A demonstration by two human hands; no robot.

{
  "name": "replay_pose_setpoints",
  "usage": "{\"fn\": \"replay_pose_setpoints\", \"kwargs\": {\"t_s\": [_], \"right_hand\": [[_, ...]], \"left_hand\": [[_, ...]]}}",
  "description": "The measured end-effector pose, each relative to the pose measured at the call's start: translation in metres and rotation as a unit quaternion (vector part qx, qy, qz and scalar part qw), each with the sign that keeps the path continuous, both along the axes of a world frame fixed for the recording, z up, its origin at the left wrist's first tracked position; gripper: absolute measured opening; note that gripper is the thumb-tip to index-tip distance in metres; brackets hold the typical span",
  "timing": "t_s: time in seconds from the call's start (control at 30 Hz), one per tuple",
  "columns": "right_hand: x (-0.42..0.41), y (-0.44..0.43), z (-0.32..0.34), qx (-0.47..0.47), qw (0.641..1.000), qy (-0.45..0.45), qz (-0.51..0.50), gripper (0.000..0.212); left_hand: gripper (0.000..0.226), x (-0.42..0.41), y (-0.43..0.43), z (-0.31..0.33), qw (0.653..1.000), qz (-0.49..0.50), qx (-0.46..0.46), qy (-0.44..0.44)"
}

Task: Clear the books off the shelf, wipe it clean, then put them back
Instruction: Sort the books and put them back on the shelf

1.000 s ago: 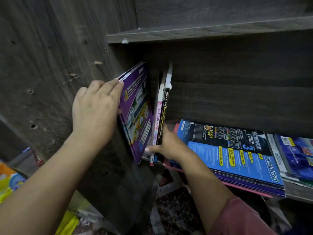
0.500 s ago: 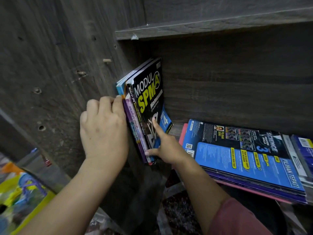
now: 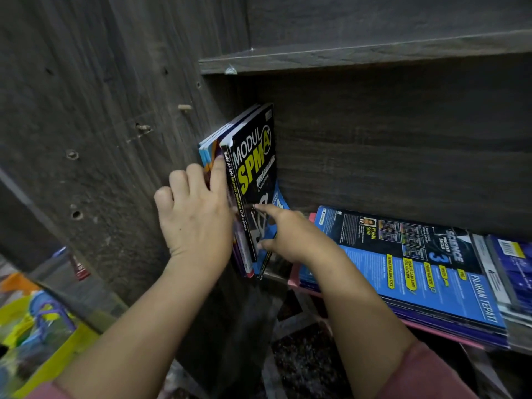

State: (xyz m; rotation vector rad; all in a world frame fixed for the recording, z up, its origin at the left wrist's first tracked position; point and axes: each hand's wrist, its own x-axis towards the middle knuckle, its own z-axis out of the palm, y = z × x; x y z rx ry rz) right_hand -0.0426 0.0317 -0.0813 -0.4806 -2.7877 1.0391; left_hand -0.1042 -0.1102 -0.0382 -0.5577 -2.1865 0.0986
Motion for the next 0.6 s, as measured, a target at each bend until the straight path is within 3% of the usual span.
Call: {"fn": "replay_pose_setpoints", "kwargs": {"t_s": [0.07,0.17,0.3,0.47,0.6], "right_hand": [[0.003,0.002,0.002,0.003,1.0,0.013,0.001,0.077],[0.005,0.001,0.002,-0.001,1.0,0.028,0.013,0.077],[0.007,0.0,-0.001,-0.006,1.0,0.003,0.029,0.077],[0.009,-0.002,-0.005,-0.006,0.999,-0.014,0.031,0.071],[0.015,-0.004,-0.007,-0.003,0.999,-0.033,0.032,0.072]], "left_hand": [[0.071,0.006,0.0,0.006,1.0,-0.014,0.006,-0.026],[0.047,0.019,-0.001,0.016,0.993,-0.064,0.066,-0.074],[0.03,0.032,-0.003,0.021,0.951,-0.139,0.188,-0.201],[0.047,0.029,0.003,0.031,0.957,-0.092,0.118,-0.25],[0.025,0.037,0.003,0.046,0.963,-0.08,0.07,-0.249]]}}
